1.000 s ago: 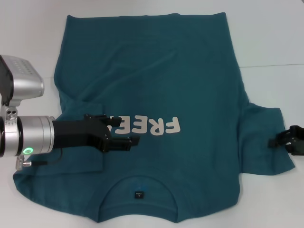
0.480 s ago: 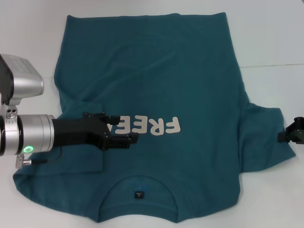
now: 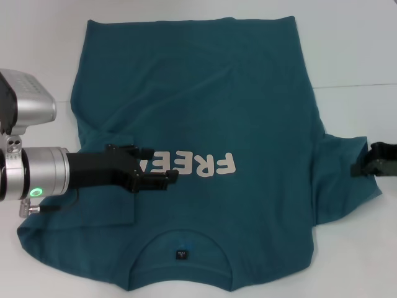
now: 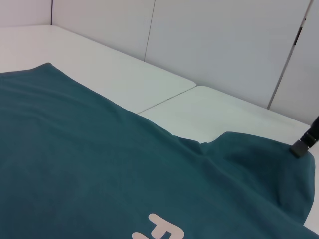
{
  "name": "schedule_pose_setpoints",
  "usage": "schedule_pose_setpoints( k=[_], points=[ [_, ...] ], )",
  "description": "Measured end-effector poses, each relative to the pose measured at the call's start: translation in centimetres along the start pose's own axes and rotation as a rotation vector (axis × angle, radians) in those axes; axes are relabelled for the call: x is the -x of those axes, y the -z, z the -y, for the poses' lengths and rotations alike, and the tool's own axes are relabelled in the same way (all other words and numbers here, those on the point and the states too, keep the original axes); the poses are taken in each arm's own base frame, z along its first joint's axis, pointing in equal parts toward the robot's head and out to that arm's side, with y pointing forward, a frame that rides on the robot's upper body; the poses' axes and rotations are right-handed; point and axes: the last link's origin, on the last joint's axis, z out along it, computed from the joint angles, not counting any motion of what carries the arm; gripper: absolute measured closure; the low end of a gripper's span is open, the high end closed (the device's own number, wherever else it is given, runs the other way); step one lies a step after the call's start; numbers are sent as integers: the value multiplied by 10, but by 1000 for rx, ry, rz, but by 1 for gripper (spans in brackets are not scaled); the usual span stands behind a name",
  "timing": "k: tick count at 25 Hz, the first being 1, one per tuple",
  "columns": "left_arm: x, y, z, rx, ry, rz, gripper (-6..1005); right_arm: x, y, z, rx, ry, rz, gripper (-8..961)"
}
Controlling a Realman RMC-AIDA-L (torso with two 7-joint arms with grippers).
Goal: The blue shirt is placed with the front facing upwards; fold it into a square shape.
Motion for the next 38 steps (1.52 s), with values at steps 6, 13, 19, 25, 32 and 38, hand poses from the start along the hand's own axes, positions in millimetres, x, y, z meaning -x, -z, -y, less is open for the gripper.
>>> schedule_pose_setpoints(
  k=[6, 13, 19, 25, 32, 38],
  points=[
    [-1, 1, 1, -2, -2, 0, 151, 12, -3, -27, 8, 71, -38, 949],
    [-2, 2, 2, -6, 4, -2, 151, 21, 1, -47, -46, 146, -82, 949],
    [0, 3, 3, -9, 11, -2, 151, 11, 8, -30, -63, 107, -84, 949],
    [1, 1, 3, -12, 23, -1, 151, 3, 26, -9, -69, 60, -55, 949],
    [3, -1, 5, -17, 36, 8, 151, -3, 43, 6, -71, 36, -34, 949],
    [2, -1, 5, -16, 34, 8, 151, -4, 52, 8, -66, 37, -28, 949]
  ],
)
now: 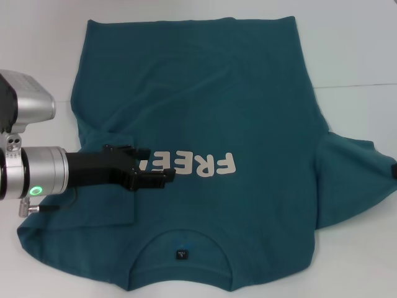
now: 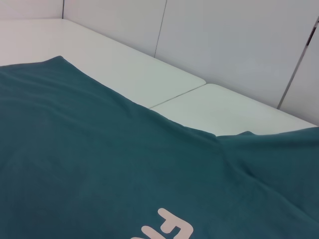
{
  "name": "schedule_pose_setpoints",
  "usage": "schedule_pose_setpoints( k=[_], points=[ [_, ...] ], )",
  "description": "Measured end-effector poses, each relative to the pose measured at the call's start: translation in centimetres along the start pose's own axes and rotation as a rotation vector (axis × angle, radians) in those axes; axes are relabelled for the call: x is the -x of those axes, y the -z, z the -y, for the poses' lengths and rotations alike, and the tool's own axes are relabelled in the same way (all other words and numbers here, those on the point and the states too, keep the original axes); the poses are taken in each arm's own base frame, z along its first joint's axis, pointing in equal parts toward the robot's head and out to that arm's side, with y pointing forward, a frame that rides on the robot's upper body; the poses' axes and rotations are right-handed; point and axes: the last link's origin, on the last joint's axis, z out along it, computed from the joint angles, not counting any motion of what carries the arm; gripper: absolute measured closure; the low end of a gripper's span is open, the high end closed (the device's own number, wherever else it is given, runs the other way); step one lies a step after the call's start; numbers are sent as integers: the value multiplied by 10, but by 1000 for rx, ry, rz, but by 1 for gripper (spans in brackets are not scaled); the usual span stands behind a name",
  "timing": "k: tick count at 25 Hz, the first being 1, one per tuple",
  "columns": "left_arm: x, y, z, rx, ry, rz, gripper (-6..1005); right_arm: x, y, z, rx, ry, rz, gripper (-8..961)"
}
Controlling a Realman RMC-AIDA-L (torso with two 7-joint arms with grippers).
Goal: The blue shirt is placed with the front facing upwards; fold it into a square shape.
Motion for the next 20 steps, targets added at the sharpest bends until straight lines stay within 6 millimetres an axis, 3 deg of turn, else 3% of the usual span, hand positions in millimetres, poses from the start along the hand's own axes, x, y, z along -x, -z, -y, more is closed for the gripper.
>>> schedule_pose_setpoints(
  k=[6, 20],
  points=[
    [0, 0, 0, 1, 1, 0, 151, 2, 11, 1, -8, 9, 20, 948],
    [0, 0, 0, 0, 8, 1, 151, -1, 12, 9, -15, -6, 30, 948]
  ],
)
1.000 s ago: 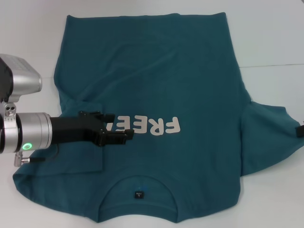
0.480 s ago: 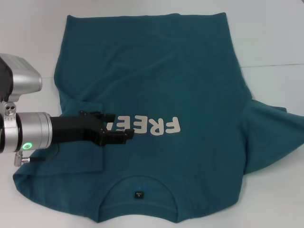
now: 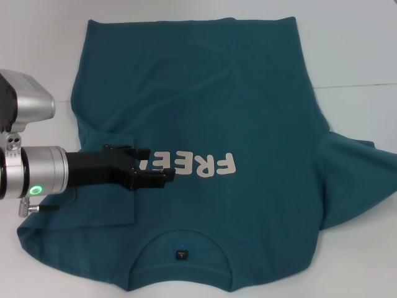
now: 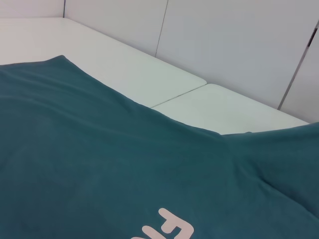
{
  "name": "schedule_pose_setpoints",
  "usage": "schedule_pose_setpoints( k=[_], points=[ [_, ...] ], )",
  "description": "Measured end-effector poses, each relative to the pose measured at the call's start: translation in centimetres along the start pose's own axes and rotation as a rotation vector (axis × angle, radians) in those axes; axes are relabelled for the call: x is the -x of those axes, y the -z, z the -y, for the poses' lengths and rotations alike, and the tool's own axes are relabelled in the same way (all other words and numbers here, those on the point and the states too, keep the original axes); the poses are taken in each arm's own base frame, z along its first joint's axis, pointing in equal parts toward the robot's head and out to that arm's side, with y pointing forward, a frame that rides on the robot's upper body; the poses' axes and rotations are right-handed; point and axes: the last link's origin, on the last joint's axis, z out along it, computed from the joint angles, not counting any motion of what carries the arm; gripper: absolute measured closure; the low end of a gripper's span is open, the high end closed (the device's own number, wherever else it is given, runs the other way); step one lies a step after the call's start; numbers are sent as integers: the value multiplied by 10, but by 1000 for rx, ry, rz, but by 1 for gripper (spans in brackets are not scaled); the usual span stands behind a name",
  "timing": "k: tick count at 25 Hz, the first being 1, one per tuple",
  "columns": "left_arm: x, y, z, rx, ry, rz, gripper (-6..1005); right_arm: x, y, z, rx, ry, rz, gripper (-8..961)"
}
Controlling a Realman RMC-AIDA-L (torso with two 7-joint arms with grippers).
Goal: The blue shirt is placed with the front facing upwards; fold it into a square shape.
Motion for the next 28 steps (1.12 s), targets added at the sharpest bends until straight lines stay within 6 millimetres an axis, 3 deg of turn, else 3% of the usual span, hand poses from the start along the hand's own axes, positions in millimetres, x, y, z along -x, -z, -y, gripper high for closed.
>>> schedule_pose_setpoints(
  k=[8, 28],
  points=[
    [1, 1, 1, -2, 3, 1, 151, 2, 2, -4, 8, 12, -8, 948],
    [-2, 1, 1, -2, -2, 0, 152, -1, 11, 10, -41, -10, 8, 947]
  ],
)
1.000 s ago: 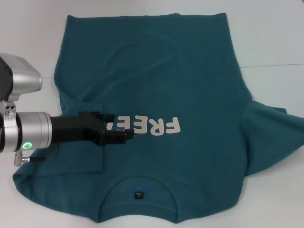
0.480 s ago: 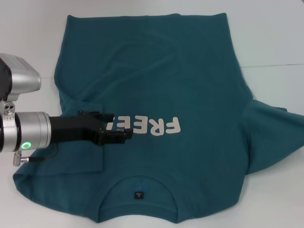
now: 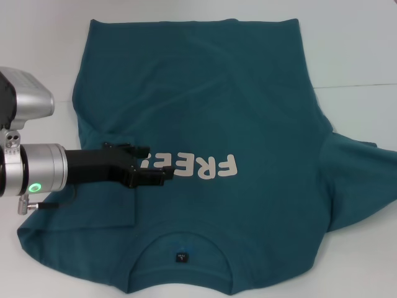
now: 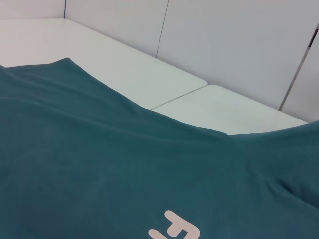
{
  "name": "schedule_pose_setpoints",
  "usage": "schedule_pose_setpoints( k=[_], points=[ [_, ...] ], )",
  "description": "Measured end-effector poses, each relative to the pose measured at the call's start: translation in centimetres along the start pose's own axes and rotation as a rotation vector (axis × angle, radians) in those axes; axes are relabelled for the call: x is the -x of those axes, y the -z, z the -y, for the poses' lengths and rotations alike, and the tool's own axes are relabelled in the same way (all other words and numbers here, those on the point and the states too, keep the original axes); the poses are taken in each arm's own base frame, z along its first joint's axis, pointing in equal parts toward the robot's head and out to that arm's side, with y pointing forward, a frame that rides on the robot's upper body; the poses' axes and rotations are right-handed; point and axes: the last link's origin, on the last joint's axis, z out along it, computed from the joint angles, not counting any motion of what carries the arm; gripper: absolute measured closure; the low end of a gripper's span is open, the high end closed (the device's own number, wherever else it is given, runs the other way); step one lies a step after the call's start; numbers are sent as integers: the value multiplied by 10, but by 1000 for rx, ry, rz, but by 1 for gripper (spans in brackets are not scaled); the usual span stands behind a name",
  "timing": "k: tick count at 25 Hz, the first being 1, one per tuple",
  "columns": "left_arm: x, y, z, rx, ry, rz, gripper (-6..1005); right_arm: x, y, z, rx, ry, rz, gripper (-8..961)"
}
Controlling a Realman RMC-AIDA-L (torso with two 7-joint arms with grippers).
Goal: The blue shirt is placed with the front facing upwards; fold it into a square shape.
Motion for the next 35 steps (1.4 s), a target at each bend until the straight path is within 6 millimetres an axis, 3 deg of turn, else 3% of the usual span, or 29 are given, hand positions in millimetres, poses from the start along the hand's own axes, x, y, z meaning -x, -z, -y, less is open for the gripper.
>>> schedule_pose_setpoints(
  k=[15, 21, 27, 35],
  points=[
    [-1, 0, 1, -1, -6, 7, 152, 17, 1, 2, -55, 24, 74, 947],
    [0, 0, 1, -1, -6, 11, 152, 18, -2, -6, -41, 41, 51, 947],
    [0, 0, 1, -1, -6, 11, 152, 25, -3, -27, 38, 84, 48, 946],
    [-1, -1, 1, 0, -8, 10, 152, 49, -9, -82, 185, 170, 86, 946]
  ],
)
